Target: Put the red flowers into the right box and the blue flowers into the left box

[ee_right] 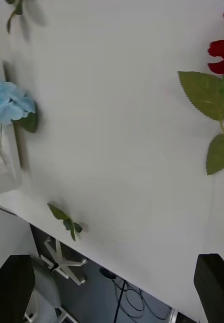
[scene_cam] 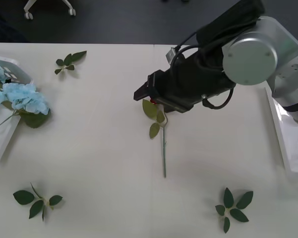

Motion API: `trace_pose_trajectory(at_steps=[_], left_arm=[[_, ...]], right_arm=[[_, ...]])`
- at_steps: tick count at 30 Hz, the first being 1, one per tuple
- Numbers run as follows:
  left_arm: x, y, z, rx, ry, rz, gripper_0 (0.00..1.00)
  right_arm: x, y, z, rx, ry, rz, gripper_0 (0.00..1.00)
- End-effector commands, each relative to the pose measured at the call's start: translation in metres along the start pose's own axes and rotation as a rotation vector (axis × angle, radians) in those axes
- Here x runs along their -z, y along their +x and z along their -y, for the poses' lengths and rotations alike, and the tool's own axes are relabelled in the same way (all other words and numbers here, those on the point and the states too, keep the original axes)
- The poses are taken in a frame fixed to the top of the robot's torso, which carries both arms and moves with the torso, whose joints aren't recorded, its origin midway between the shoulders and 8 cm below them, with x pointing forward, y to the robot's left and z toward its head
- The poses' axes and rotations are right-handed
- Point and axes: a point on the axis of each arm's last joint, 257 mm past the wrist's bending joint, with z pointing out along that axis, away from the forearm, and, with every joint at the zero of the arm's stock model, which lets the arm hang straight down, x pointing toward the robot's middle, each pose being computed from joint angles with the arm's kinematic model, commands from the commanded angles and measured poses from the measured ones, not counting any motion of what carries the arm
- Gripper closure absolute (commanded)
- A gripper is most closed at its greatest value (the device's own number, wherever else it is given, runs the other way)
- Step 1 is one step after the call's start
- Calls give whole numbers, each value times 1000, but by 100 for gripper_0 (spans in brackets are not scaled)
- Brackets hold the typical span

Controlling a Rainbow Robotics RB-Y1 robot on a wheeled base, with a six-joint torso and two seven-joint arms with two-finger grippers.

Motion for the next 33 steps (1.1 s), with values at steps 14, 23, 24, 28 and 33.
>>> trace_pose_trajectory(at_steps=[14,23,24,28,33], left_arm=[[-49,-61,-40,70,-103,23,100],[-56,-72,-39,32,-125,20,53],[-56,-72,-38,34,-122,20,44],[-59,-73,-31,35,-98,23,0],[-62,-77,-16,46,-52,37,0]], right_arm=[[-85,-26,61,0,196,178,7],[-100,-35,95,0,269,216,7],[-100,-35,96,-4,271,216,7],[-99,-39,102,-13,285,224,7],[-102,-41,110,-22,292,225,7]])
